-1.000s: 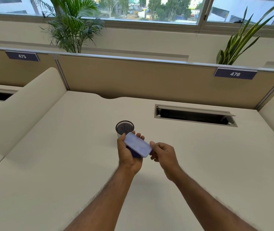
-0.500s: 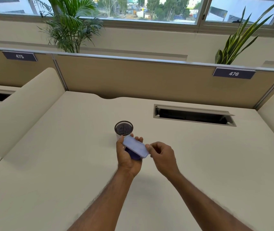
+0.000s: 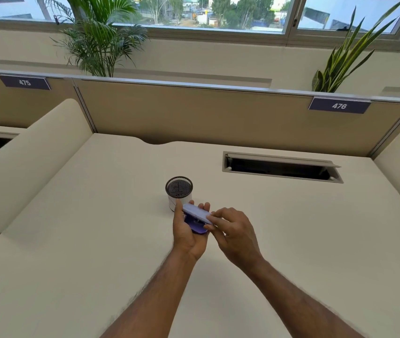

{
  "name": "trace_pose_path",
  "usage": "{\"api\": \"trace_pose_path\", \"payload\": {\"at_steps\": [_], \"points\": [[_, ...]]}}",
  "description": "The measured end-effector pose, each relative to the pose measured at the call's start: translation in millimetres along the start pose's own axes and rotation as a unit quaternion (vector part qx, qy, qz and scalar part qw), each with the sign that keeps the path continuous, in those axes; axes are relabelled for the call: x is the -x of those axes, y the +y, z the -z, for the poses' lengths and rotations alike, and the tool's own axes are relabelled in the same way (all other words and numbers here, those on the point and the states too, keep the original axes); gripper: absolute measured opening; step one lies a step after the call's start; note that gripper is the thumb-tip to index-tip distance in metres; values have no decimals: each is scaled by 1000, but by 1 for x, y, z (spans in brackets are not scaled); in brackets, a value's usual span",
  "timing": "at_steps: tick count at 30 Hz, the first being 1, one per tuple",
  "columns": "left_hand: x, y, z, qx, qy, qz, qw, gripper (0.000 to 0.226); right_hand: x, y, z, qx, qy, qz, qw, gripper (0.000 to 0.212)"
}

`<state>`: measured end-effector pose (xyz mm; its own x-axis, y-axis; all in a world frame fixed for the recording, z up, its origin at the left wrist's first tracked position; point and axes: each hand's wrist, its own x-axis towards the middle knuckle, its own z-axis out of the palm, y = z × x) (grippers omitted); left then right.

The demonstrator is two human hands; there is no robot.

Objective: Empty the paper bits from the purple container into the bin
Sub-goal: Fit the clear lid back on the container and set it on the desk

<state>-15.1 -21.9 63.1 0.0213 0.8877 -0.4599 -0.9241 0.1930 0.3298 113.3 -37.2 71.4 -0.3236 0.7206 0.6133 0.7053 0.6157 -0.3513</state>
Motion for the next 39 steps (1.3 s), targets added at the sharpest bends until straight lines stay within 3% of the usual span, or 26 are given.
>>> {"api": "trace_pose_path", "payload": {"at_steps": [5, 9, 13, 17, 19, 23, 25, 28, 34, 39], "points": [[-2, -5, 10, 3, 12, -3, 1000, 50, 0, 10, 4, -95, -1, -148, 984, 24], [-7, -14, 11, -6, 22, -9, 1000, 45, 14, 12, 0, -246, -22, -316, 916, 34], [-10, -22, 11, -48, 37, 10, 998, 43, 24, 20, -1, -331, -22, -365, 870, 22], [-14, -29, 16, -188, 67, 30, 979, 52, 29, 33, 4, -343, 19, -408, 846, 16], [-16, -38, 17, -242, 77, 29, 967, 53, 32, 39, 6, -371, 58, -457, 807, 22], [-18, -60, 11, -287, 76, 33, 954, 49, 35, 49, 6, -469, 135, -532, 692, 38], [-20, -73, 8, -289, 70, 44, 954, 49, 37, 55, 7, -485, 164, -548, 661, 49], [-24, -93, 3, -285, 60, 69, 954, 54, 43, 66, 8, -443, 178, -564, 674, 64], [-34, -130, -5, -307, 38, 106, 945, 50, 52, 98, 18, -371, 177, -562, 718, 65], [-46, -147, -17, -361, 28, 118, 925, 43, 59, 126, 36, -332, 104, -537, 768, 81]]}}
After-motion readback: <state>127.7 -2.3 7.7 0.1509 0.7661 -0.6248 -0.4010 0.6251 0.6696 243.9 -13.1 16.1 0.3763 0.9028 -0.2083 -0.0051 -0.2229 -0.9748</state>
